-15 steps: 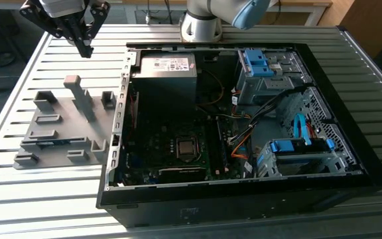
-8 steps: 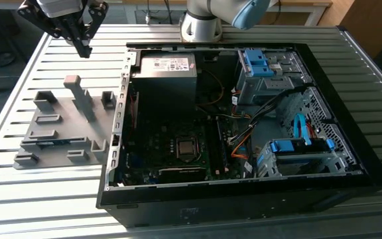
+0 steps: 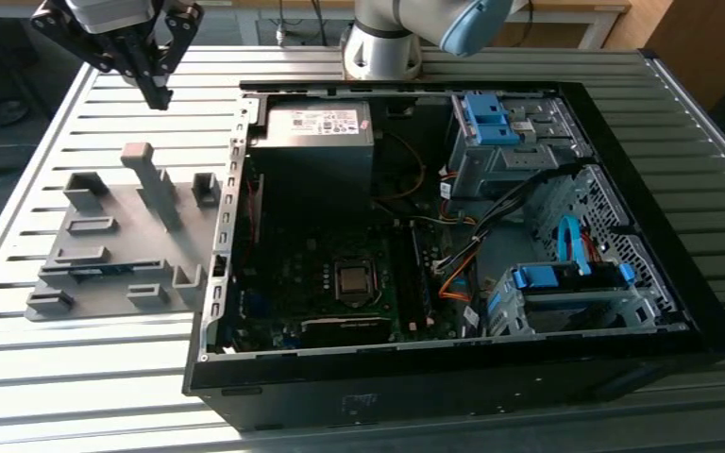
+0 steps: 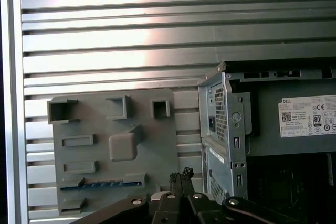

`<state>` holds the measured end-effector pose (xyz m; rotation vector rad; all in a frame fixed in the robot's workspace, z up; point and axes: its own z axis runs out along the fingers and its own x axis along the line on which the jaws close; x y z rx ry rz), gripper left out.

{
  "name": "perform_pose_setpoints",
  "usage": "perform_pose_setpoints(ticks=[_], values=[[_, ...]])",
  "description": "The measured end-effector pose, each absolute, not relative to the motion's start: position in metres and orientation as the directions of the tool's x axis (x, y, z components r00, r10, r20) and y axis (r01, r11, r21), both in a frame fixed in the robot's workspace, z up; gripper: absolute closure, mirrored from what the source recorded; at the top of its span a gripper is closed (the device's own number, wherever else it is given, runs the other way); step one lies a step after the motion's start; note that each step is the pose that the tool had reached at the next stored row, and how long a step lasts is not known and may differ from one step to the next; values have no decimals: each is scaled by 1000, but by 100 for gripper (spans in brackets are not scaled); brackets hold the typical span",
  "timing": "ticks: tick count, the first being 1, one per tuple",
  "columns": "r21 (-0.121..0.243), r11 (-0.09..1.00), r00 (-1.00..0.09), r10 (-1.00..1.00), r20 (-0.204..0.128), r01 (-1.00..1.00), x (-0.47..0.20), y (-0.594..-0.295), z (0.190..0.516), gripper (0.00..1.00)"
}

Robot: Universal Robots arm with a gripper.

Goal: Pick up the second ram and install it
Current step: 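Reach for the second ram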

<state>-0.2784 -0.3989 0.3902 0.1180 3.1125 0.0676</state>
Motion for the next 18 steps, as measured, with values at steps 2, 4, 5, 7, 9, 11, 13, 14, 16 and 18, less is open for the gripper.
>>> perform_pose_setpoints(ticks=[2,4,5,7,9,11,13,14,16,18], values=[[44,996,-997,76,-24,75,-279,-399,390,89],[44,996,-997,76,-24,75,-280,-399,390,89],[44,996,-997,76,-25,75,-280,-399,390,89],[44,996,-997,76,-24,75,-281,-399,390,89],[44,996,-997,76,-24,75,-283,-399,390,89],[44,996,-997,76,-24,75,-285,-399,390,89],[44,996,-997,76,-24,75,-288,-399,390,89],[44,996,-997,76,-24,75,-289,-399,390,89],[44,996,-997,76,-24,75,-291,-399,390,89],[44,996,-997,76,-24,75,-293,-399,390,89]])
